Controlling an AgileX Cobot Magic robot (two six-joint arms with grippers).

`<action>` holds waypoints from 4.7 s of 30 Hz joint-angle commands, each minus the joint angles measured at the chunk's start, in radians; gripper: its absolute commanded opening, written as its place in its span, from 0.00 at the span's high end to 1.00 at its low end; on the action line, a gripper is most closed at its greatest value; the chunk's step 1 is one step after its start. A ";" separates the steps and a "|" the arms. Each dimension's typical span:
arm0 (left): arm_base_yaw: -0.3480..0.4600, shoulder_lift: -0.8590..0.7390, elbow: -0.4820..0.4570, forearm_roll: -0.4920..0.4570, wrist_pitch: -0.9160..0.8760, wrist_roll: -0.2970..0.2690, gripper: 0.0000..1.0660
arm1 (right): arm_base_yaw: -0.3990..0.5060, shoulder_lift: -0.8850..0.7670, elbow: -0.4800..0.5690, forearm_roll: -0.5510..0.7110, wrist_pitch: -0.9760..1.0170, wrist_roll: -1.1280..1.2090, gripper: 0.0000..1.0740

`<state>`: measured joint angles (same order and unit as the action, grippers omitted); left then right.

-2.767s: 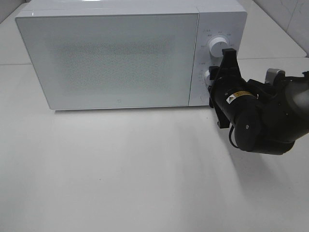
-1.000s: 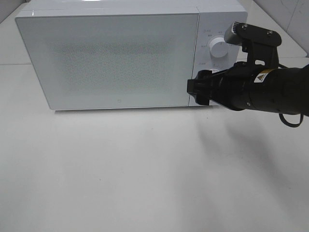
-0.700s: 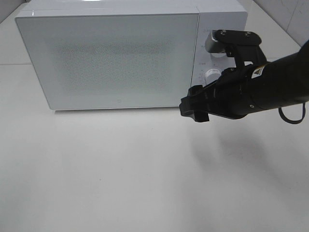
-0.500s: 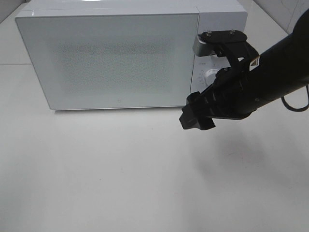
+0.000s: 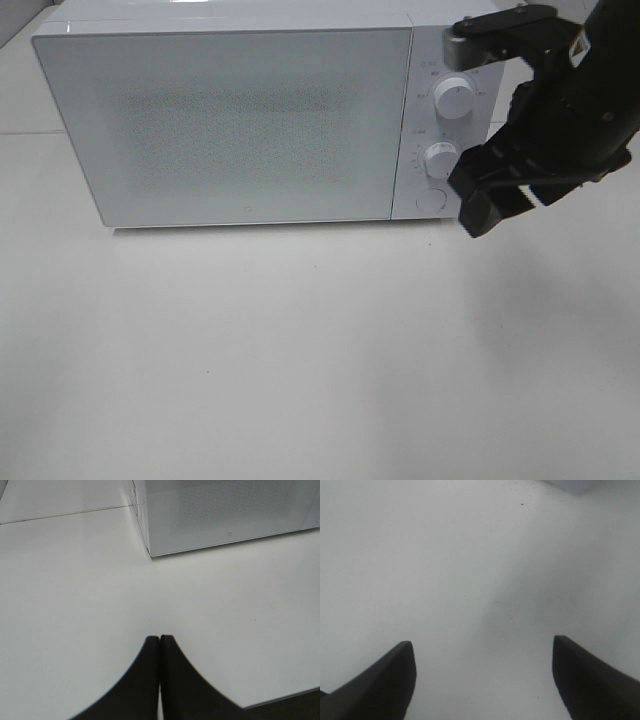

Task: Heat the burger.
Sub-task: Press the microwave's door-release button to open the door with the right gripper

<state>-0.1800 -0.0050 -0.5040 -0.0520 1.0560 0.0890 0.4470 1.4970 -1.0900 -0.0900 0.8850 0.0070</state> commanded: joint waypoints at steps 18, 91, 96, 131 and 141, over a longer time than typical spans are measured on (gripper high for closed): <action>0.002 -0.009 0.003 -0.007 -0.016 0.003 1.00 | -0.345 -0.199 0.083 0.065 0.160 0.077 0.36; 0.002 -0.011 0.003 -0.007 -0.016 0.003 1.00 | -0.344 -1.523 0.592 0.011 0.114 0.015 0.40; 0.002 -0.011 0.003 -0.007 -0.016 0.003 1.00 | -0.344 -1.491 0.583 0.011 0.100 0.015 0.40; 0.002 -0.011 0.003 -0.007 -0.016 0.003 1.00 | -0.344 -0.775 0.569 0.011 -0.541 -0.016 0.81; 0.002 -0.011 0.003 -0.007 -0.016 0.003 1.00 | -0.344 -0.583 0.569 0.011 -0.738 -0.016 1.00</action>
<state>-0.1800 -0.0050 -0.5040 -0.0520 1.0560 0.0890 0.1080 0.8910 -0.5150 -0.0800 0.1900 0.0000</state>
